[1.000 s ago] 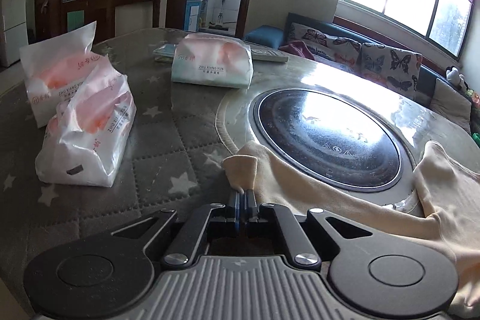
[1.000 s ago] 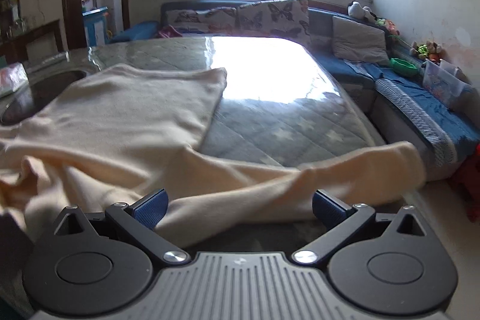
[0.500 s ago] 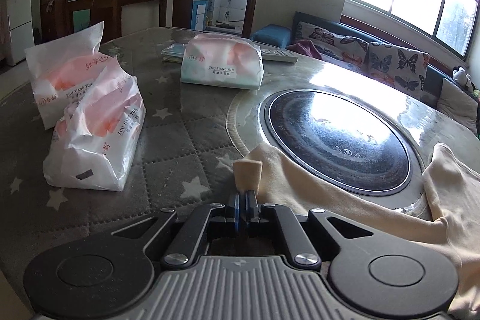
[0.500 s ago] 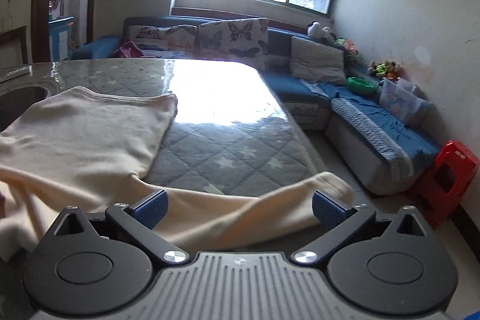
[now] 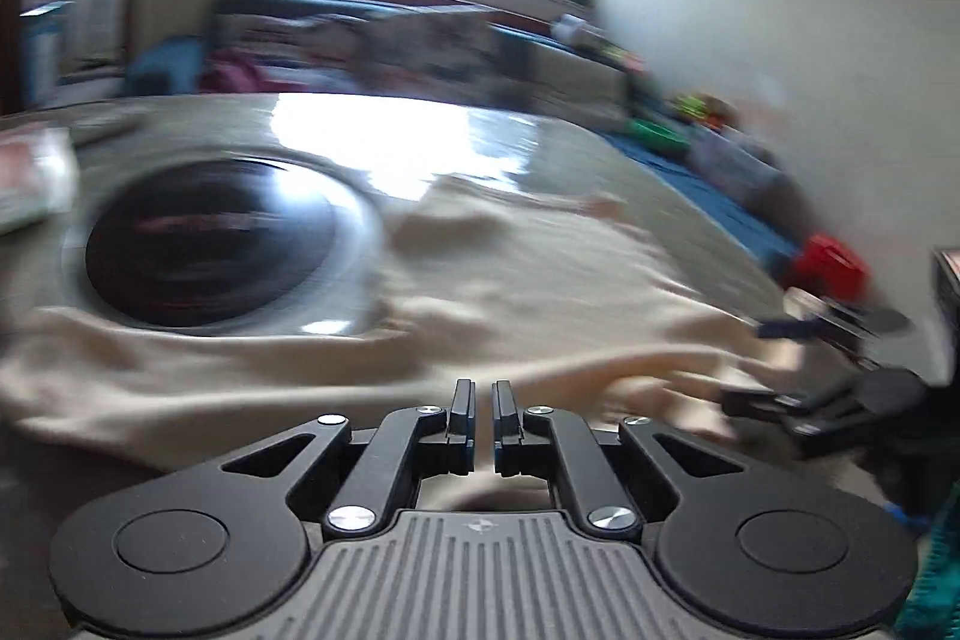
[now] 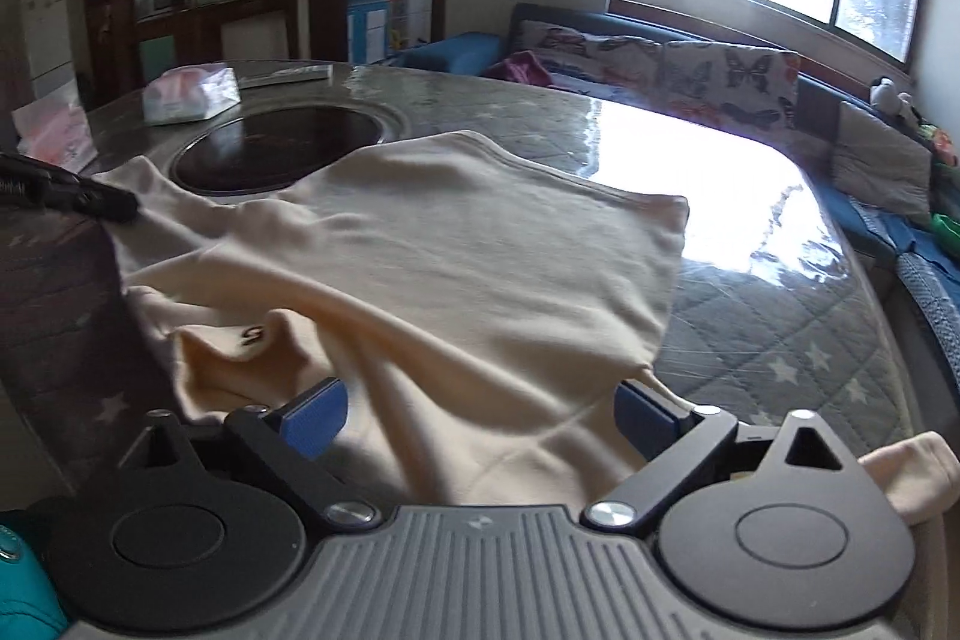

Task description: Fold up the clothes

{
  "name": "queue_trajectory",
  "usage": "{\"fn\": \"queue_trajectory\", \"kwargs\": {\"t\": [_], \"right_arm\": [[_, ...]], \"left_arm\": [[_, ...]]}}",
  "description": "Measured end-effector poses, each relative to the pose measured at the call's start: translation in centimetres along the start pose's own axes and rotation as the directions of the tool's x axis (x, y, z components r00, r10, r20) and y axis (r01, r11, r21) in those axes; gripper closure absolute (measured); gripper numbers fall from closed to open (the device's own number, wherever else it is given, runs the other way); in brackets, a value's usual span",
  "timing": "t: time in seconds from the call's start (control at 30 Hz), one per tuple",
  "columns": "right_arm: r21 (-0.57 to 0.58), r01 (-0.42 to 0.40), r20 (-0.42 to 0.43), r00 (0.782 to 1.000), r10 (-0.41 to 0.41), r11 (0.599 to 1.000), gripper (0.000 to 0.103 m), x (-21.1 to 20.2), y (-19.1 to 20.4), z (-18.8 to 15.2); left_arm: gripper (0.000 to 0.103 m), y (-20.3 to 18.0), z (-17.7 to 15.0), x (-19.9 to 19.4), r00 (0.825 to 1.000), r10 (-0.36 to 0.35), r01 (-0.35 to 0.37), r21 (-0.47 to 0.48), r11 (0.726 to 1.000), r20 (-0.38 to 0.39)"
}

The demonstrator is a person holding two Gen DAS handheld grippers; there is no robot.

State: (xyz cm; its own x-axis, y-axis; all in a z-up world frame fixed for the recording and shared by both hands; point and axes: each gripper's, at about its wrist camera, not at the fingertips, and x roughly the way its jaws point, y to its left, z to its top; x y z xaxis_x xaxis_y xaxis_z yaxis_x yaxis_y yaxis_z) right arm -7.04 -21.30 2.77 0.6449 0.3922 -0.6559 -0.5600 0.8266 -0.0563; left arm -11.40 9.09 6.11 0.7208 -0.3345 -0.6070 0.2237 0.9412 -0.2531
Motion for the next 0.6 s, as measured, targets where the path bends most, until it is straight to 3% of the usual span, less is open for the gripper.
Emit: {"fn": "queue_trajectory", "kwargs": {"t": [0.07, 0.1, 0.17, 0.27, 0.37, 0.4, 0.5, 0.6], "right_arm": [[-0.008, -0.01, 0.004, 1.0, 0.01, 1.0, 0.012, -0.4, 0.2, 0.2], [-0.009, -0.016, 0.004, 1.0, 0.016, 1.0, 0.013, -0.6, 0.2, 0.2], [-0.008, -0.038, 0.001, 0.999, 0.038, 0.999, 0.018, -1.0, 0.2, 0.2], [-0.019, -0.058, -0.001, 0.998, 0.058, 0.998, 0.018, -1.6, 0.4, 0.1], [-0.047, -0.061, -0.001, 0.998, 0.061, 0.997, 0.018, -1.9, 1.0, 0.0], [-0.053, -0.062, -0.001, 0.998, 0.062, 0.997, 0.018, -2.0, 1.1, -0.1], [-0.064, -0.073, -0.001, 0.997, 0.073, 0.995, 0.018, -2.3, 1.4, -0.1], [-0.079, -0.08, 0.006, 0.997, 0.081, 0.994, 0.018, -2.9, 1.6, 0.1]], "left_arm": [[0.083, -2.3, 0.2, 1.3, 0.998, -0.056, 0.057, 0.066, 0.996, -0.026], [0.067, -3.4, 0.2, 1.8, 0.997, -0.074, 0.077, 0.099, 0.992, -0.035], [0.053, -4.9, 0.1, 2.6, 0.995, -0.084, 0.091, 0.159, 0.983, -0.049], [0.056, -6.5, -0.2, 3.8, 0.996, -0.062, 0.077, 0.243, 0.967, -0.07], [0.077, -6.4, -0.9, 4.4, 0.995, -0.039, 0.062, 0.265, 0.962, -0.09], [0.09, -6.3, -1.1, 4.6, 0.995, -0.033, 0.058, 0.266, 0.962, -0.098], [0.095, -6.2, -1.3, 3.6, 0.996, -0.054, 0.071, 0.286, 0.956, -0.07], [0.095, -6.0, -0.8, 0.8, 0.989, -0.147, 0.141, 0.308, 0.941, -0.004]]}}
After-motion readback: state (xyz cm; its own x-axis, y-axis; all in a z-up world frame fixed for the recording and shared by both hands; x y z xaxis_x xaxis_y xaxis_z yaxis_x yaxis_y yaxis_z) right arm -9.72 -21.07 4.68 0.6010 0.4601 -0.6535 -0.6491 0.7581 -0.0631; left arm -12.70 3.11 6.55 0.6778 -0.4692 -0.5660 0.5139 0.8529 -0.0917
